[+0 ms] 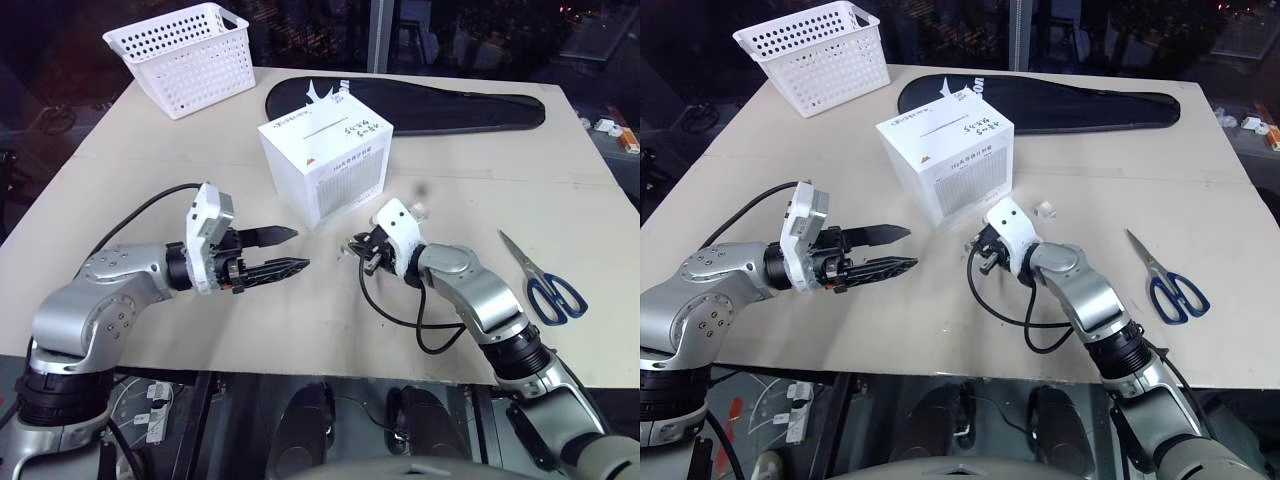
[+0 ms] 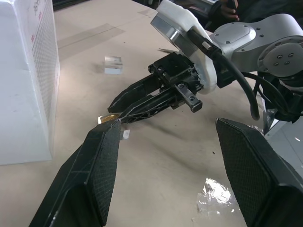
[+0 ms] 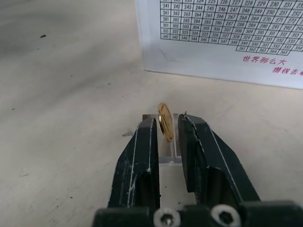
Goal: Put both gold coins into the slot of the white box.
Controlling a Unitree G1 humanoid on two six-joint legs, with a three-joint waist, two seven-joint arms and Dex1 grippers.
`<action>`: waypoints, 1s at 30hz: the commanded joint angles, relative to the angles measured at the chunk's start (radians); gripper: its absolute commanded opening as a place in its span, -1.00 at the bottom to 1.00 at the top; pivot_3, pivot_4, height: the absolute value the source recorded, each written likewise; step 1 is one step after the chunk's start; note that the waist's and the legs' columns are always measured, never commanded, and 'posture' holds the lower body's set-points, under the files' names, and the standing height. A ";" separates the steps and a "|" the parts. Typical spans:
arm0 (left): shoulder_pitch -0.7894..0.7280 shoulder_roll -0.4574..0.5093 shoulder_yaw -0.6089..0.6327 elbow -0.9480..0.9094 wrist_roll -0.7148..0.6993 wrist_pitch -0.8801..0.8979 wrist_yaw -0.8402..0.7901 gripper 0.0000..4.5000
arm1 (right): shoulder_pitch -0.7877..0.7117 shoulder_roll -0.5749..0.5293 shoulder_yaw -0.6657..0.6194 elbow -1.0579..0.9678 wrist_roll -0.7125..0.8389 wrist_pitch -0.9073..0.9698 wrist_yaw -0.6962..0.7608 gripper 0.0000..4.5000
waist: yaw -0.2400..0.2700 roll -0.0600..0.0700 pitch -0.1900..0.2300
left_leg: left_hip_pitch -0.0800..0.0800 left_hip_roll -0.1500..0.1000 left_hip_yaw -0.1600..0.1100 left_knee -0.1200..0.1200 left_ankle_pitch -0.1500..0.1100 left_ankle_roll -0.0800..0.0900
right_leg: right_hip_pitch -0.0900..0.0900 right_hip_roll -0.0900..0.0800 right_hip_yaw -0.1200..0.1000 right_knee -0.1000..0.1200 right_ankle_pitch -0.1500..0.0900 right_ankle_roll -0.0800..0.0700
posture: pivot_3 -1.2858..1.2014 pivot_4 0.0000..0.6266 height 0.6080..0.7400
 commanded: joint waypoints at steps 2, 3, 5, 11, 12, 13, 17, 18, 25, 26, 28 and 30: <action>-0.003 0.014 0.032 -0.045 -0.023 -0.004 0.007 0.43 | -0.021 0.010 -0.002 -0.006 -0.007 -0.020 0.004 -0.65 | 0.000 0.000 0.000 | 0.000 0.000 0.000 0.000 0.000 0.000 | 0.000 0.000 0.000 0.000 0.000 0.000 | 0.03 -0.52 1.00; -0.002 0.013 0.032 -0.045 -0.022 -0.004 0.008 0.43 | -0.022 0.011 -0.005 -0.003 -0.007 -0.020 0.004 -0.65 | 0.000 0.000 0.000 | 0.000 0.000 0.000 0.000 0.000 0.000 | 0.000 0.000 0.000 0.000 0.000 0.000 | 0.03 -0.52 1.00; 0.001 0.013 0.032 -0.047 -0.023 -0.005 0.010 0.43 | -0.022 0.013 -0.008 -0.001 -0.006 -0.018 0.004 -0.65 | 0.000 0.000 0.000 | 0.000 0.000 0.000 0.000 0.000 0.000 | 0.000 0.000 0.000 0.000 0.000 0.000 | 0.03 -0.52 1.00; 0.003 0.010 0.031 -0.043 -0.019 -0.010 0.010 0.43 | -0.020 0.012 -0.009 -0.005 -0.004 -0.014 0.008 -0.98 | 0.000 0.000 0.000 | 0.000 0.000 0.000 0.000 0.000 0.000 | 0.000 0.000 0.000 0.000 0.000 0.000 | 0.03 -0.52 1.00; 0.004 0.009 0.031 -0.043 -0.019 -0.010 0.010 0.43 | -0.019 0.012 -0.010 -0.008 -0.004 -0.012 0.009 -0.98 | 0.000 0.000 0.000 | 0.000 0.000 0.000 0.000 0.000 0.000 | 0.000 0.000 0.000 0.000 0.000 0.000 | 0.03 -0.52 1.00; 0.004 0.008 0.029 -0.042 -0.018 -0.011 0.010 0.43 | -0.019 0.010 -0.011 -0.010 -0.002 -0.011 0.010 -0.98 | 0.000 0.000 0.000 | 0.000 0.000 0.000 0.000 0.000 0.000 | 0.000 0.000 0.000 0.000 0.000 0.000 | 0.03 -0.52 1.00; 0.004 0.004 0.026 -0.035 -0.019 -0.012 0.007 0.43 | -0.014 0.004 -0.024 -0.026 0.009 -0.005 0.015 -0.98 | 0.000 0.000 0.000 | 0.000 0.000 0.000 0.000 0.000 0.000 | 0.000 0.000 0.000 0.000 0.000 0.000 | 0.03 -0.52 1.00; 0.001 0.002 0.024 -0.029 -0.021 -0.009 0.007 0.43 | -0.012 0.002 -0.035 -0.035 0.017 -0.001 0.018 -0.98 | 0.000 0.000 0.000 | 0.000 0.000 0.000 0.000 0.000 0.000 | 0.000 0.000 0.000 0.000 0.000 0.000 | 0.03 -0.52 1.00; -0.072 -0.033 -0.020 0.029 -0.041 0.006 -0.018 0.20 | 0.034 -0.027 -0.210 -0.249 0.254 0.113 0.105 -1.00 | 0.005 0.000 0.000 | 0.000 0.000 0.000 0.000 0.000 0.000 | 0.000 0.000 0.000 0.000 0.000 0.000 | 0.03 -0.52 1.00; -0.085 -0.040 -0.027 0.035 -0.042 0.008 -0.022 0.08 | 0.040 -0.038 -0.223 -0.279 0.283 0.137 0.114 -1.00 | 0.004 0.000 0.000 | 0.000 0.000 0.000 0.000 0.000 0.000 | 0.000 0.000 0.000 0.000 0.000 0.000 | 0.03 -0.52 1.00; -0.118 -0.060 -0.048 0.049 -0.037 0.002 -0.026 -0.37 | 0.055 -0.068 -0.247 -0.353 0.352 0.192 0.135 -1.00 | 0.004 0.000 0.000 | 0.000 0.000 0.000 0.000 0.000 0.000 | 0.000 0.000 0.000 0.000 0.000 0.000 | 0.03 -0.52 1.00; -0.142 -0.078 -0.066 0.055 -0.036 0.001 -0.032 -0.37 | 0.063 -0.089 -0.263 -0.403 0.403 0.230 0.138 -1.00 | 0.004 0.000 0.000 | 0.000 0.000 0.000 0.000 0.000 0.000 | 0.000 0.000 0.000 0.000 0.000 0.000 | 0.03 -0.52 1.00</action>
